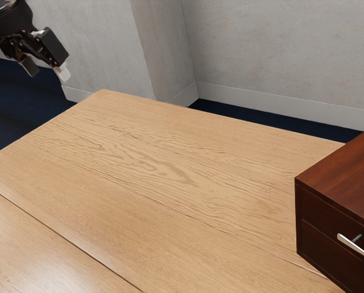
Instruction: Pull the drawer handle with one arm to open the drawer
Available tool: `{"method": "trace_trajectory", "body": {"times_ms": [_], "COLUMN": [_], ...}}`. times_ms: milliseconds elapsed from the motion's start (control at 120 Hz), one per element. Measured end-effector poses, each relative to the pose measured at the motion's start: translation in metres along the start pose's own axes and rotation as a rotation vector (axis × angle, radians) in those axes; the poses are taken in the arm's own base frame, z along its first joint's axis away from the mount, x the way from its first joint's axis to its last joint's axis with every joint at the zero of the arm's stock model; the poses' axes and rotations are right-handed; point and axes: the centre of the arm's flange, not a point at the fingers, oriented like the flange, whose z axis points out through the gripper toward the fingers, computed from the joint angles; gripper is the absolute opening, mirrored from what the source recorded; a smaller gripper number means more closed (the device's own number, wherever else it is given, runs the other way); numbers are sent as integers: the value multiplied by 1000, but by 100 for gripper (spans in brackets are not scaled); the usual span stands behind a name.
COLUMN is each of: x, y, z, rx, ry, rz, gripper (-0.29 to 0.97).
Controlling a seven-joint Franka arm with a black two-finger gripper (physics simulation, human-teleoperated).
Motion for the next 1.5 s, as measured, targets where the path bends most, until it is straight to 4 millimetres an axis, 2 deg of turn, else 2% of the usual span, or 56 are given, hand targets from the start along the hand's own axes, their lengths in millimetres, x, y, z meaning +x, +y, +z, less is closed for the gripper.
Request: {"method": "trace_trajectory", "body": {"times_ms": [292, 475, 567, 650, 800, 900, 1017, 1125, 1217, 1317, 1400, 1500], "x": [6, 14, 24, 25, 6, 6, 7, -22, -38, -67, -89, -109], "y": [34, 34, 29, 24, 21, 24, 35, 56, 73, 91, 108, 137], "z": [2, 19, 48, 73, 126, 139, 139, 134, 136, 139, 142, 155], "rx": [-19, -10, 1, -1, -35, -42, -53, -57, -48, -50, -50, -50], "ry": [-1, -29, -82, -133, -217, -219, -203, -157, -119, -100, -95, -132], "rz": [71, 71, 58, 51, 54, 68, 102, 165, 211, 260, 294, 349], "gripper": [68, 68, 68, 68, 68, 68, 68, 68, 68, 68, 68, 68]}}
